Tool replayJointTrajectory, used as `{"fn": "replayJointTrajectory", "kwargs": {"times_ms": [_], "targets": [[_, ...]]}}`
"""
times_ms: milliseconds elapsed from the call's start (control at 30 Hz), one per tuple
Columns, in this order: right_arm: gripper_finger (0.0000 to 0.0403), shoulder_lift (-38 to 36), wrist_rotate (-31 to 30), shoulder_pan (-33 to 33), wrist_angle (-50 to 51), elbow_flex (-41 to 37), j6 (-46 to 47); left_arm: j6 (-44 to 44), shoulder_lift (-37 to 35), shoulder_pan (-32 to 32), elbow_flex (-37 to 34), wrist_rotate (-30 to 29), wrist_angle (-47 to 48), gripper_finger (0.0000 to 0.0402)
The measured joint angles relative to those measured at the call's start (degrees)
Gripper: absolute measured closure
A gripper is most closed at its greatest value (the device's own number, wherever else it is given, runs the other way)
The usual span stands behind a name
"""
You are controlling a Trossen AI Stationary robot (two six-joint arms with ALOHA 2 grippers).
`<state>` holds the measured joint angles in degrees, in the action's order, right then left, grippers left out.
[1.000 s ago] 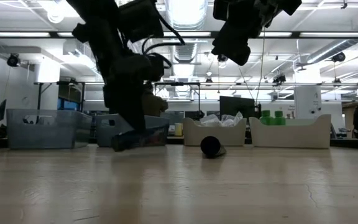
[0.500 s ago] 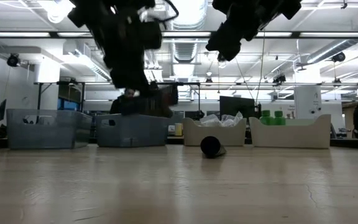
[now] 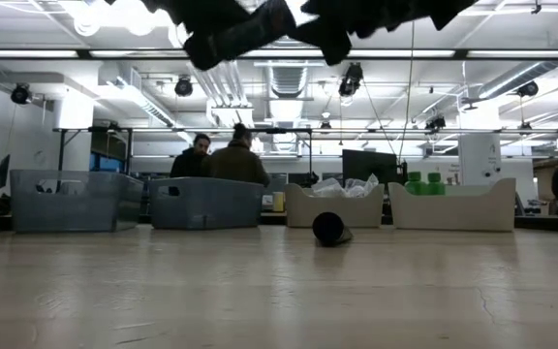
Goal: Pick & Place Travel size toiletries
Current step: Put the left shaving cream into the left black bin
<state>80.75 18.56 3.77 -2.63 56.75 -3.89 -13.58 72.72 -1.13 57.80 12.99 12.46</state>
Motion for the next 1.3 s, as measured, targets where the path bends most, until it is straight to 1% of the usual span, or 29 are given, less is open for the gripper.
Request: {"fn": "replayJointTrajectory", "kwargs": {"times_ms": [133,167,233,333,400,467,533,633,733,867,967,1067,1133,1300], "targets": [[0.0155,0.0,0.1,0.2,-8.5,0.0,7.2,-0.5,-0.6,0.0,0.0,0.0,-7.7,0.0399],[0.0153,0.0,0.7,0.4,-10.3,0.0,8.3,-0.5,-0.7,0.0,0.0,0.0,-9.8,0.0399],[0.0152,0.0,4.1,0.9,-13.4,0.0,10.0,-0.5,-0.9,0.0,0.0,0.0,-12.9,0.04],[0.0161,0.0,10.3,1.5,-16.9,0.0,12.5,-0.5,-1.5,0.0,0.0,0.0,-15.8,0.04],[0.0171,0.0,13.0,1.7,-18.1,0.0,14.0,-0.5,-2.0,0.0,0.0,0.0,-17.4,0.0399],[0.0181,0.0,14.5,1.8,-19.6,0.0,15.4,-0.4,-2.7,0.0,0.0,0.0,-18.7,0.0399],[0.0192,0.0,14.5,1.9,-21.8,0.0,15.8,0.2,-3.2,0.1,0.0,-0.4,-20.5,0.04],[0.0212,0.0,14.5,1.9,-24.4,0.1,15.5,1.3,-3.4,0.4,0.1,-0.5,-22.3,0.0399],[0.0241,0.0,14.4,1.9,-26.0,0.1,14.4,1.7,-3.5,0.6,0.1,-0.4,-22.1,0.0399],[0.0293,0.0,13.9,2.0,-26.3,0.1,14.0,2.4,-3.6,0.7,0.1,-0.3,-22.1,0.04],[0.0337,0.1,12.3,2.0,-26.3,0.1,13.8,3.0,-3.6,0.8,0.1,-0.3,-22.1,0.0399],[0.0377,0.1,12.5,2.1,-26.3,0.1,14.5,3.5,-3.6,1.0,0.1,-0.3,-21.9,0.0398],[0.0387,0.1,12.5,2.2,-26.1,0.1,15.5,3.6,-3.6,1.2,0.1,-0.2,-21.8,0.0398],[0.0392,0.1,12.5,2.3,-22.0,0.2,16.3,2.4,-3.6,1.4,0.0,-0.5,-19.2,0.0386]]}}
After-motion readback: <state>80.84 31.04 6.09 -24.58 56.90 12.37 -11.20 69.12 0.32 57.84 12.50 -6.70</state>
